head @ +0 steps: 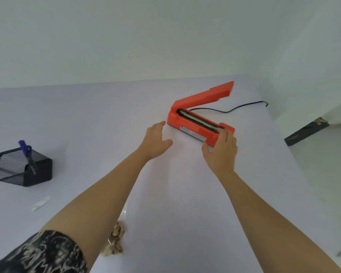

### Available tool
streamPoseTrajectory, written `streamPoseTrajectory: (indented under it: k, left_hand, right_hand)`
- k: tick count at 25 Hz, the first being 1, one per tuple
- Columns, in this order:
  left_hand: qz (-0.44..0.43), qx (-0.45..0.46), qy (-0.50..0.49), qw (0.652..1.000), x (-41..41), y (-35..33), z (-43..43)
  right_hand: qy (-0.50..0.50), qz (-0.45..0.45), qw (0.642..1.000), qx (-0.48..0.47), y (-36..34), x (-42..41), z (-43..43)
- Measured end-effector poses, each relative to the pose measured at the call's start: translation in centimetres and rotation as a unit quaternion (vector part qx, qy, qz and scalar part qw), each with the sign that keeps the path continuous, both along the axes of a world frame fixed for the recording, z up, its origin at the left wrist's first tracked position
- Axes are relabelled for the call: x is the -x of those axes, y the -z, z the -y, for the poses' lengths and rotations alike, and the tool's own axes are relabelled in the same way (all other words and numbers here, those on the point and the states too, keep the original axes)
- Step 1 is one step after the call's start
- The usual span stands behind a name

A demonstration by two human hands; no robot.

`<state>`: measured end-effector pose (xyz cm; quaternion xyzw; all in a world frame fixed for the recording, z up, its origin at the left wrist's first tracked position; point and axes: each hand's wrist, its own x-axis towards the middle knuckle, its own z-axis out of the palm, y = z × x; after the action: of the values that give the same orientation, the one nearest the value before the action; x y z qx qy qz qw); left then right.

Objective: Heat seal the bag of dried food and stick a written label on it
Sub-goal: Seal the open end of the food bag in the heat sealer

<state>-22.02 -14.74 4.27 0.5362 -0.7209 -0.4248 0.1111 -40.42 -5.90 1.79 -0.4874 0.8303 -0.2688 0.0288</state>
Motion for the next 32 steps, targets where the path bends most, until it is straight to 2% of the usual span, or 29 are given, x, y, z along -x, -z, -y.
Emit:
streamPoseTrajectory:
  k: [3, 6, 10, 15, 24, 27, 28, 30, 32]
  left_hand:
    - [-0.020, -0.020, -0.057, 0.998, 4.0, -0.1, 2.6]
    - [-0.048, -0.080, -0.088, 0.992, 6.6, -0.2, 4.1]
    - [-0.074, -0.088, -0.123, 0.986, 5.2, 0.8, 4.6]
    - [-0.074, -0.065, -0.129, 0.987, 2.6, 1.5, 1.1]
    - [-0.073, -0.045, -0.106, 0.991, -1.5, 1.5, -5.3]
    - [-0.064, -0.040, -0.099, 0.992, -2.3, 1.1, -5.8]
    - [-0.059, -0.034, -0.095, 0.993, -2.7, 1.0, -5.8]
    - [-0.052, -0.002, -0.103, 0.993, -4.3, 0.8, -5.9]
    - [-0.037, 0.043, -0.125, 0.991, -7.2, 0.9, -6.3]
  right_hand:
    - [0.014, -0.008, 0.997, -0.069, 0.5, 5.1, 0.6]
    - [-0.023, 0.033, 0.988, -0.149, 1.7, 8.6, 0.8]
    - [-0.059, 0.132, 0.983, -0.115, 1.9, 8.5, 0.1]
    - [-0.078, 0.174, 0.977, -0.096, 1.5, 7.1, -3.8]
    - [-0.057, 0.197, 0.972, -0.112, 1.0, 2.9, -10.8]
    - [-0.053, 0.114, 0.981, -0.147, 0.6, 2.2, -11.0]
    - [-0.028, 0.082, 0.987, -0.132, 0.2, 1.7, -11.1]
    - [0.012, 0.067, 0.997, -0.028, -0.3, -0.7, -11.8]
    - [-0.033, 0.108, 0.992, 0.048, -0.1, -4.5, -12.4]
